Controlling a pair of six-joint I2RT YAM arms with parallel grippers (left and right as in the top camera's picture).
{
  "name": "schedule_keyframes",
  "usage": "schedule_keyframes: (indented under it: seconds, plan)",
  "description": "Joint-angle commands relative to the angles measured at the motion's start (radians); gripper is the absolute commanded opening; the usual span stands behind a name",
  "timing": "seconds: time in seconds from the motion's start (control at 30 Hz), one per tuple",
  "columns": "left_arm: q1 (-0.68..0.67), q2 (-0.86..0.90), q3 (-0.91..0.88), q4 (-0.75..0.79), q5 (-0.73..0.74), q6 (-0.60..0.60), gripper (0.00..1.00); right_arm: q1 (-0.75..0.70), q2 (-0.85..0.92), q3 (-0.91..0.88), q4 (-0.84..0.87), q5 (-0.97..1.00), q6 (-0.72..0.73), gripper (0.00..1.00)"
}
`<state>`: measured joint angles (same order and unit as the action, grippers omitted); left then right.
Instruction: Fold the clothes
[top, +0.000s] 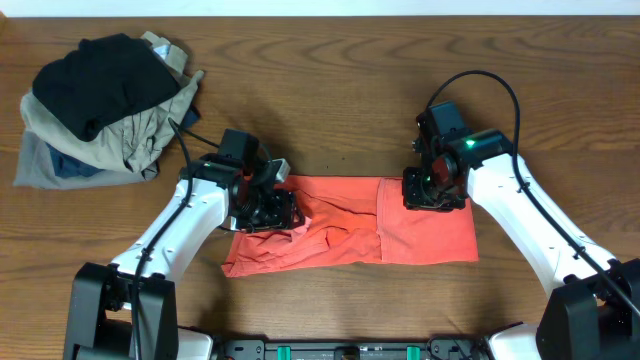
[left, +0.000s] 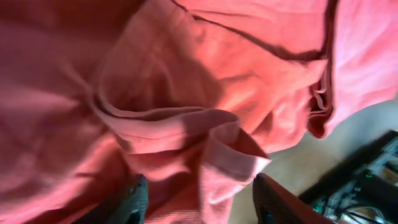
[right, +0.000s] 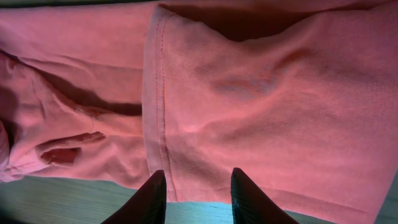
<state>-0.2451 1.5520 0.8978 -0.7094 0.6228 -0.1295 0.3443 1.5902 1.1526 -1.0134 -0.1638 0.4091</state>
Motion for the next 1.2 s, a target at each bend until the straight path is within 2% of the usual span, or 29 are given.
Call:
schedule_keyframes:
  seconds: [0.0, 0.07, 0.13, 0.23, 0.3, 0.53, 0.83, 1.03, 1.17]
  plan:
    - [0.001, -0.016, 0.029, -0.002, 0.115, 0.045, 0.54, -0.006, -0.002, 0.011, 0.0, 0.004, -0.014, 0.33]
    - [0.001, -0.021, 0.03, 0.001, 0.155, 0.063, 0.51, -0.006, -0.002, 0.011, -0.001, 0.01, -0.014, 0.33]
    - [0.001, -0.035, 0.031, 0.001, 0.182, 0.078, 0.45, -0.006, -0.002, 0.011, -0.001, 0.015, -0.014, 0.33]
    - [0.001, -0.068, 0.03, 0.0, 0.183, 0.084, 0.22, -0.006, -0.003, 0.011, 0.0, 0.018, -0.014, 0.33]
    - [-0.001, -0.099, 0.03, 0.0, 0.216, 0.134, 0.14, -0.006, -0.002, 0.011, 0.0, 0.018, -0.014, 0.33]
    - [-0.003, -0.139, 0.018, -0.026, 0.264, 0.179, 0.13, -0.006, -0.002, 0.011, 0.0, 0.019, -0.014, 0.33]
    - [-0.003, -0.061, -0.056, 0.021, 0.262, 0.224, 0.11, -0.006, -0.002, 0.011, -0.002, 0.018, -0.014, 0.33]
    - [-0.002, 0.037, -0.082, 0.065, 0.14, 0.223, 0.1, -0.006, -0.002, 0.011, -0.015, 0.018, -0.014, 0.33]
    - [0.012, 0.101, -0.082, 0.083, -0.002, 0.211, 0.06, -0.006, -0.002, 0.011, -0.018, 0.018, -0.014, 0.33]
